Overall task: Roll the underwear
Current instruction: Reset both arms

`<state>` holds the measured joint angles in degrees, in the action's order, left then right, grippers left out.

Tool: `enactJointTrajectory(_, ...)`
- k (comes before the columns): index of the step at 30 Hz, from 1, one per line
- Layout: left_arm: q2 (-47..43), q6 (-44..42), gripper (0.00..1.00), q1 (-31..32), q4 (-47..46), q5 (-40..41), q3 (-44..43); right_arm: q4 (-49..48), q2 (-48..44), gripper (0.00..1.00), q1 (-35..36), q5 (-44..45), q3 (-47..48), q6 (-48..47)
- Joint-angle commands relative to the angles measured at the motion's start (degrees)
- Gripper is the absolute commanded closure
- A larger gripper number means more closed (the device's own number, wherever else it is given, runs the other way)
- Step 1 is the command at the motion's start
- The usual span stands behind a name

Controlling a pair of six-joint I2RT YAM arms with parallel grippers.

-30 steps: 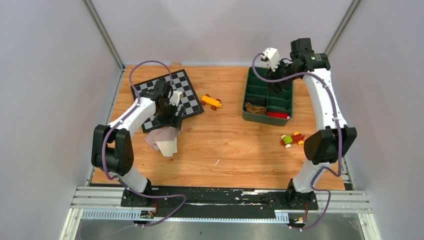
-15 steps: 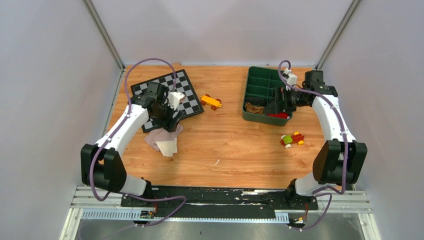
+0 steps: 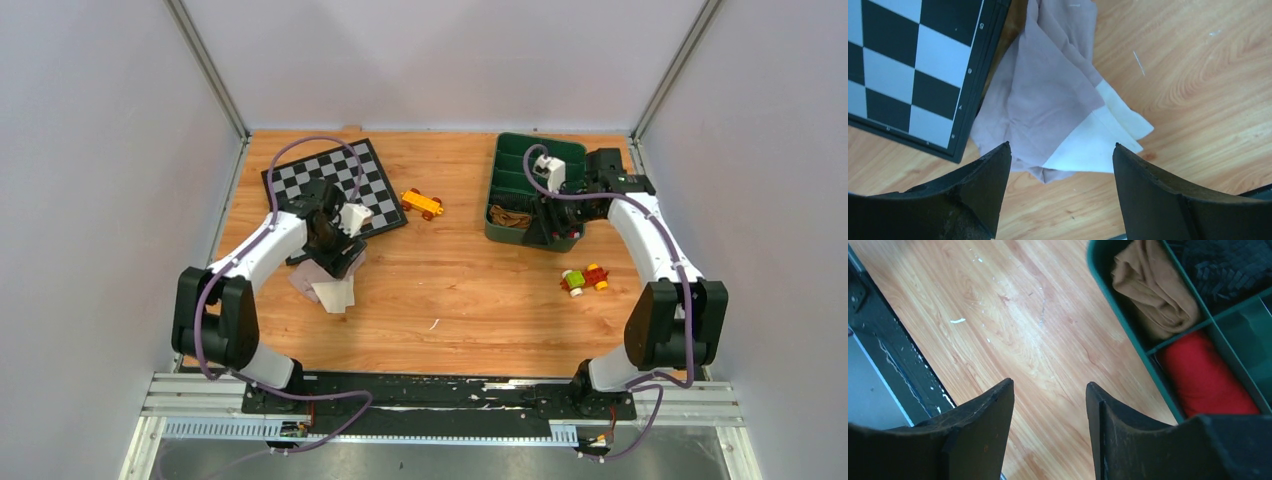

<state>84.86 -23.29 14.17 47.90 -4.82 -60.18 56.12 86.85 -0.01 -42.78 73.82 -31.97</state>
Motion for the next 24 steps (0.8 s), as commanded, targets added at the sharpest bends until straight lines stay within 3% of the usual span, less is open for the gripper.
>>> enactJointTrajectory(1, 5.2, 3.5, 0.19, 0.0, -6.1, -0.4, -3.5, -1.3, 0.1, 0.45, 4.7, 0.3, 1.5, -3.8)
enactJointTrajectory(8, 12.1, 8.9, 0.22, 0.0, -7.5, -2.3, -8.6, -5.2, 2.5, 0.42, 7.4, 1.7, 1.2, 0.0)
enactJointTrajectory(11, 12.6, 9.7, 0.22, 0.1, -6.8, -2.7, -10.2, -9.5, 3.2, 0.24, 7.6, 5.0, 1.9, 5.2)
enactJointTrajectory(13, 11.3, 9.7, 0.23, 0.0, -6.4, -3.2, -11.7, -15.8, 2.8, 0.03, 8.3, 16.6, 2.8, 15.0)
enactJointTrajectory(14, 9.8, 9.5, 0.21, 0.0, -6.6, -3.5, -12.7, -17.6, 2.7, 0.0, 8.6, 27.3, 4.7, 20.0)
enactJointTrajectory(16, 4.0, 10.9, 0.02, -0.6, -9.4, -3.3, -14.3, -18.4, 2.5, 0.0, 8.6, 38.7, 11.4, 20.8)
enactJointTrajectory(19, -7.5, 11.8, 0.0, -1.1, -18.9, -2.5, -13.1, -20.9, 1.2, 0.0, 8.5, 49.0, 19.4, 18.0)
enactJointTrajectory(22, -12.2, 13.1, 0.0, -1.1, -27.0, 0.8, -9.7, -22.9, 0.8, 0.0, 8.5, 48.8, 23.5, 17.7)
enactJointTrajectory(24, -10.9, 14.3, 0.0, -1.1, -25.8, 1.8, -9.7, -23.4, 0.9, 0.0, 8.6, 47.4, 22.3, 18.9)
